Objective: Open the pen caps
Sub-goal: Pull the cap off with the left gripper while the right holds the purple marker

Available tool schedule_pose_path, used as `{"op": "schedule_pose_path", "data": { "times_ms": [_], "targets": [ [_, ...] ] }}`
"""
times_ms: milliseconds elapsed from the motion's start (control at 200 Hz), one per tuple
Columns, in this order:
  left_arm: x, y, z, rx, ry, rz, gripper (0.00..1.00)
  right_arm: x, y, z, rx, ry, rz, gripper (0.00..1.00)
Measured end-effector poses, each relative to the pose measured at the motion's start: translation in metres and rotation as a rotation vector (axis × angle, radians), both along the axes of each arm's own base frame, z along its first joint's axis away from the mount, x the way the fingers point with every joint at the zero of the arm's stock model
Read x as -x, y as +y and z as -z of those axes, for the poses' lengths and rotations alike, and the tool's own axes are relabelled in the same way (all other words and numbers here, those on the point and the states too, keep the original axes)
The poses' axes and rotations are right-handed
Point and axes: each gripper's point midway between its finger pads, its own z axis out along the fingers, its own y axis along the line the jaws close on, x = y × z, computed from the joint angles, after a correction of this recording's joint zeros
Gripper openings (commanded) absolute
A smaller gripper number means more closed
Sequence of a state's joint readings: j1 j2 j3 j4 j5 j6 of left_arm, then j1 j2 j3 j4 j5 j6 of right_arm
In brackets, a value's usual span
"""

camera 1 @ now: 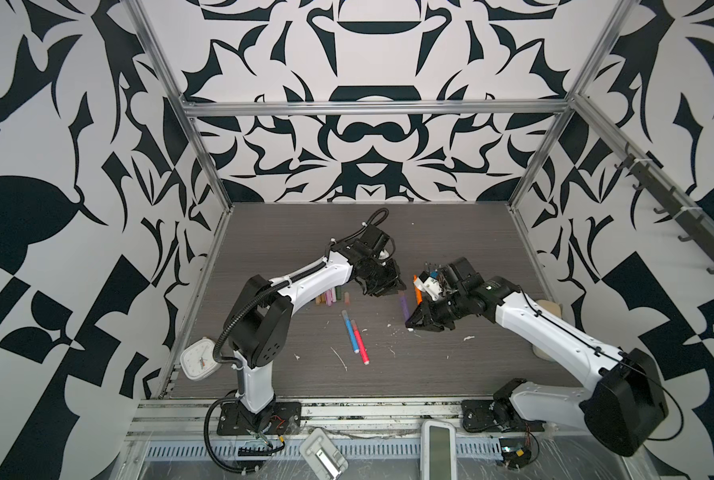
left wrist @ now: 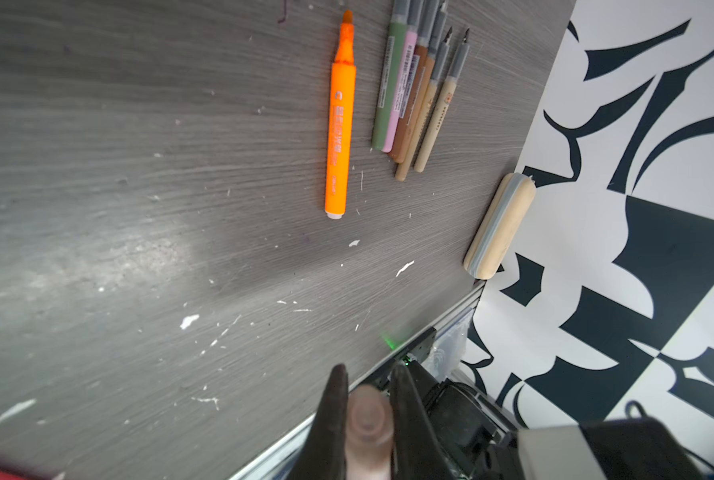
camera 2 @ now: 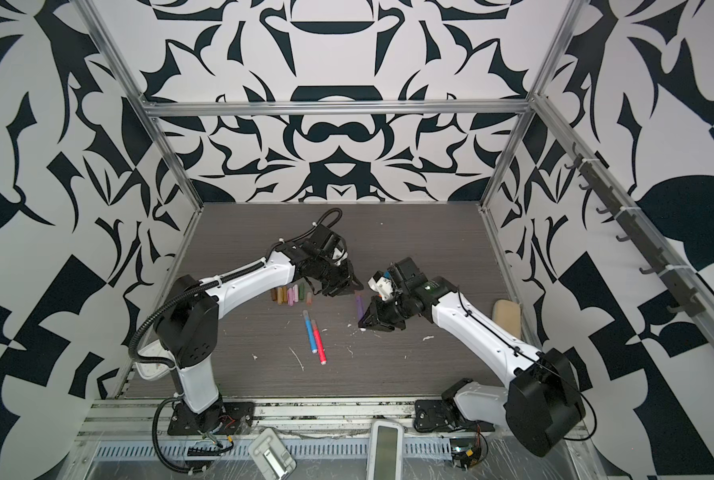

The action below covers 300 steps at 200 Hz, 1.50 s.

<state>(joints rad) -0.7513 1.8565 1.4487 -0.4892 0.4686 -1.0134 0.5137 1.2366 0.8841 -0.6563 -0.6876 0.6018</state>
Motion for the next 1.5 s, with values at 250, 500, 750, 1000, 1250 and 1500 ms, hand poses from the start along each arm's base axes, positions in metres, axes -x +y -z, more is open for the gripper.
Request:
{"op": "schedule_pose_path", "data": {
  "times_ms": [250, 500, 750, 1000, 1250, 1500],
  "targets": [
    [-0.001, -0.001, -0.001, 0.005, -0.004, 0.000, 0.00, -0.012, -0.011, -0.011, 0.062, -0.062, 0.054, 0.41],
    [-0.001, -0.001, -0.001, 0.004, -0.005, 0.000, 0.00, -0.022, -0.011, -0.027, 0.035, -0.117, 0.117, 0.36],
    [-0.001, -0.001, -0.001, 0.004, -0.004, 0.000, 0.00, -0.026, -0.002, -0.015, 0.011, -0.050, 0.126, 0.37],
    [-0.001, -0.001, -0.001, 0.004, -0.004, 0.000, 0.00, -0.024, -0.001, 0.003, 0.024, 0.016, 0.134, 0.36],
    [-0.001, -0.001, -0.001, 0.005, -0.001, -0.002, 0.00, -0.025, 0.006, 0.004, 0.002, 0.029, 0.129, 0.29],
    [-0.001, -0.003, -0.003, 0.019, 0.005, -0.006, 0.00, -0.026, 0.012, 0.003, -0.028, 0.034, 0.110, 0.06]
  ]
}}
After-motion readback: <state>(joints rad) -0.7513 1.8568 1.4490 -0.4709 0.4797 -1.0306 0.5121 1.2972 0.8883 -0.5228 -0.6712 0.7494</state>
